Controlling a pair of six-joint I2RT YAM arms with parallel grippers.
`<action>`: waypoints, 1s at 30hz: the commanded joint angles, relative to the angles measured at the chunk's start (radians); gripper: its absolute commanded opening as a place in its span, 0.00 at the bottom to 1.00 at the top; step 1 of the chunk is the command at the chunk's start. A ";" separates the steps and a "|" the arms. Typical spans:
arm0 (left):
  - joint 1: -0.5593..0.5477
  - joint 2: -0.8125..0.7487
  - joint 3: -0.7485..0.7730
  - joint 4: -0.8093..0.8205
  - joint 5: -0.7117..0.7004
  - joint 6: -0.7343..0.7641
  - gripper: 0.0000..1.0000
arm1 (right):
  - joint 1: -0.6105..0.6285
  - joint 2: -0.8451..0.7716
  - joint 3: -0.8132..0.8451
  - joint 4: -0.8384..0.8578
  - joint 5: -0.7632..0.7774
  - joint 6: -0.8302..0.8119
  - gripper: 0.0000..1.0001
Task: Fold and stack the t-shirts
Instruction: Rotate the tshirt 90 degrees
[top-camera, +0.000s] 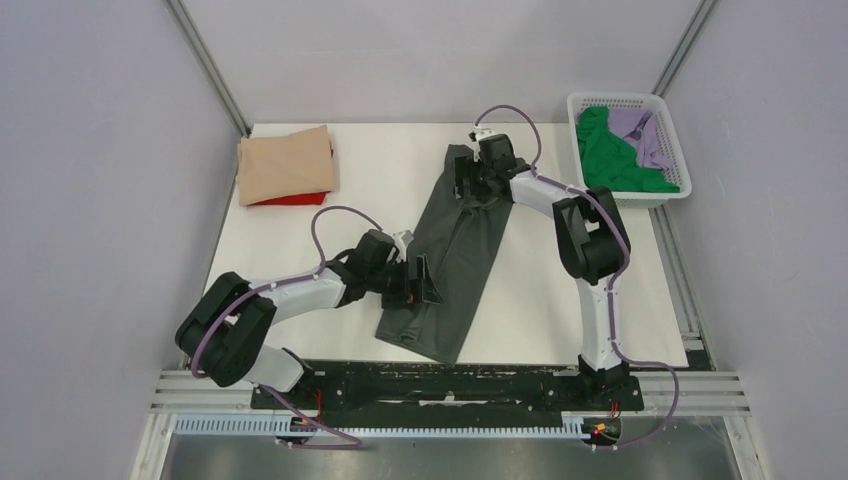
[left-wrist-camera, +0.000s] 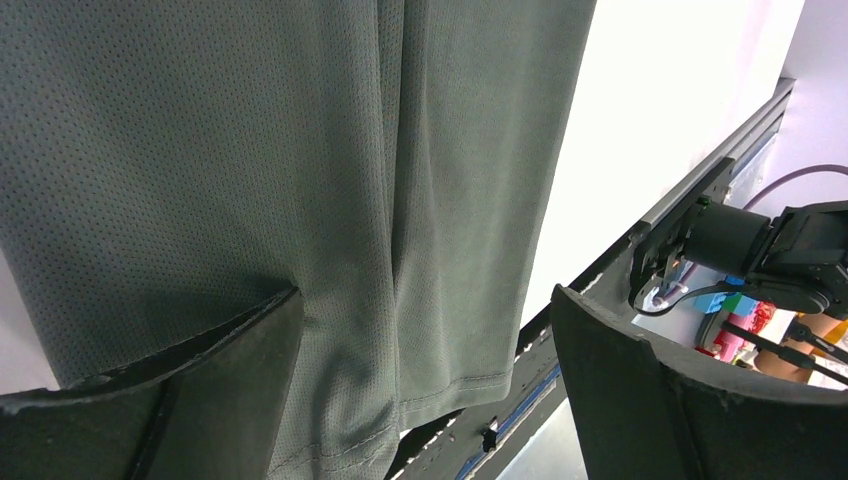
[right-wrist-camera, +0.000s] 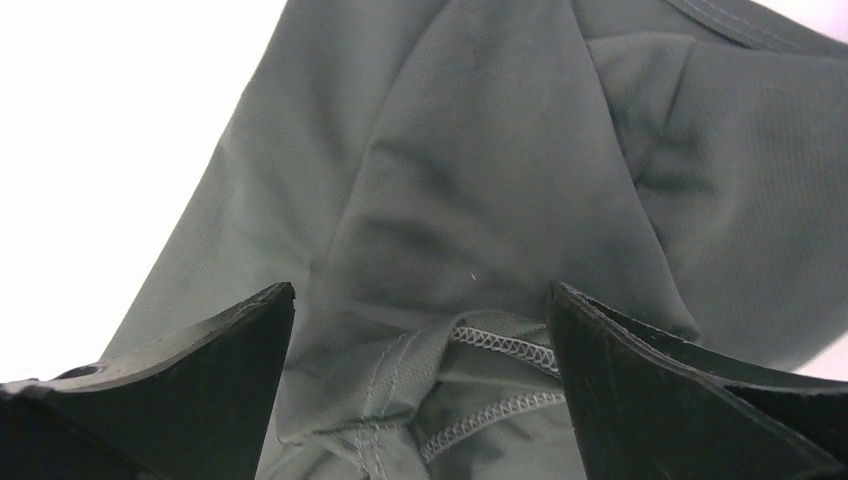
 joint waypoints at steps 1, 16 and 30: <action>-0.005 -0.013 -0.038 -0.119 -0.033 0.016 1.00 | -0.005 -0.107 -0.059 0.003 0.017 0.026 0.98; -0.005 -0.049 -0.046 -0.149 -0.042 0.024 1.00 | -0.008 -0.211 -0.262 0.055 0.004 0.069 0.98; -0.005 -0.077 -0.040 -0.172 -0.042 0.035 1.00 | -0.010 -0.426 -0.405 0.118 0.049 -0.003 0.98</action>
